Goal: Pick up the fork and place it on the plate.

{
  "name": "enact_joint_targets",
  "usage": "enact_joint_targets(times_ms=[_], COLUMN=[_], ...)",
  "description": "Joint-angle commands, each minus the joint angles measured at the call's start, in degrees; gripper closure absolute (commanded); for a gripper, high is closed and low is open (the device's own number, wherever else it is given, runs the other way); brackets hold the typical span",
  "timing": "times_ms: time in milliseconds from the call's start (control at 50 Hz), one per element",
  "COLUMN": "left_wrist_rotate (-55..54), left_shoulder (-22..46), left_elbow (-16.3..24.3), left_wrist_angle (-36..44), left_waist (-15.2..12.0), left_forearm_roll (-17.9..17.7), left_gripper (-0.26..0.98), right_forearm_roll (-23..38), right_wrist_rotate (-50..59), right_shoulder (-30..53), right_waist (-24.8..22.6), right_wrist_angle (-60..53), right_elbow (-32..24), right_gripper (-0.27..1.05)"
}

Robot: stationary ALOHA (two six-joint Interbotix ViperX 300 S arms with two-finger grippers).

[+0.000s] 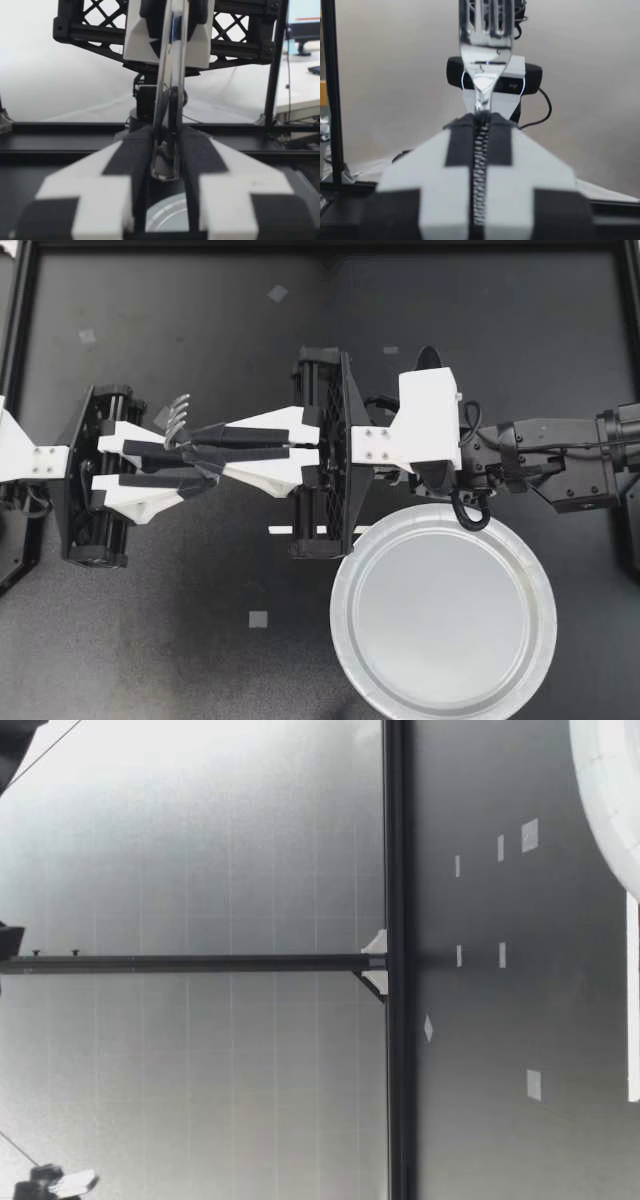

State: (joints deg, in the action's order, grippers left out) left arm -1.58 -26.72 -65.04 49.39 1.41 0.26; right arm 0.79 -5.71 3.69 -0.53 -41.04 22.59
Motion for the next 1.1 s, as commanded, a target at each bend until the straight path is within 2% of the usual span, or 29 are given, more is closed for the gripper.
enact_joint_targets(times_ms=[0,140,200,360,460,520,580,640,800,940,1080], left_wrist_rotate=[-0.18,-0.44,-0.53,-2.37,-6.15,-9.14,-11.16,-12.13,-10.11,-6.24,-2.90], left_shoulder=[-0.88,-1.14,-1.23,-2.20,-4.13,-5.62,-6.42,-6.77,-4.75,0.97,9.93], left_elbow=[0.62,0.62,0.62,0.70,0.79,1.67,2.64,3.25,3.34,3.60,7.38], left_wrist_angle=[0.26,-0.35,-1.14,-6.59,-22.15,-36.74,-47.29,-53.53,-58.97,-60.12,-60.38], left_waist=[0.09,0.09,0.09,0.09,0.09,0.18,0.09,0.97,5.71,6.59,6.59], left_forearm_roll=[0.09,0.09,0.09,0.09,0.00,-0.09,-0.09,-0.09,0.00,0.00,0.00], left_gripper=[0.62,0.62,0.62,0.62,0.62,0.62,0.62,0.62,0.62,0.62,0.62], right_forearm_roll=[-0.09,-1.41,-2.29,-3.25,-5.71,-7.56,-10.02,-11.87,-13.01,-13.01,-13.10], right_wrist_rotate=[-0.09,0.09,0.00,0.18,0.09,0.18,0.18,0.00,0.00,0.00,0.09], right_shoulder=[-2.02,-2.11,-2.55,-7.03,-12.13,-15.03,-17.75,-18.98,-19.07,-18.72,-18.72], right_waist=[0.26,0.44,0.70,1.93,2.46,2.55,2.64,2.64,2.90,3.78,4.13], right_wrist_angle=[0.88,0.97,0.97,0.97,1.58,3.08,5.71,7.73,8.96,8.96,9.05], right_elbow=[-0.35,0.88,1.76,7.29,13.27,16.35,18.72,19.95,21.18,21.18,21.27], right_gripper=[0.57,0.11,-0.02,0.01,0.01,0.01,0.01,0.01,0.01,0.01,0.01])
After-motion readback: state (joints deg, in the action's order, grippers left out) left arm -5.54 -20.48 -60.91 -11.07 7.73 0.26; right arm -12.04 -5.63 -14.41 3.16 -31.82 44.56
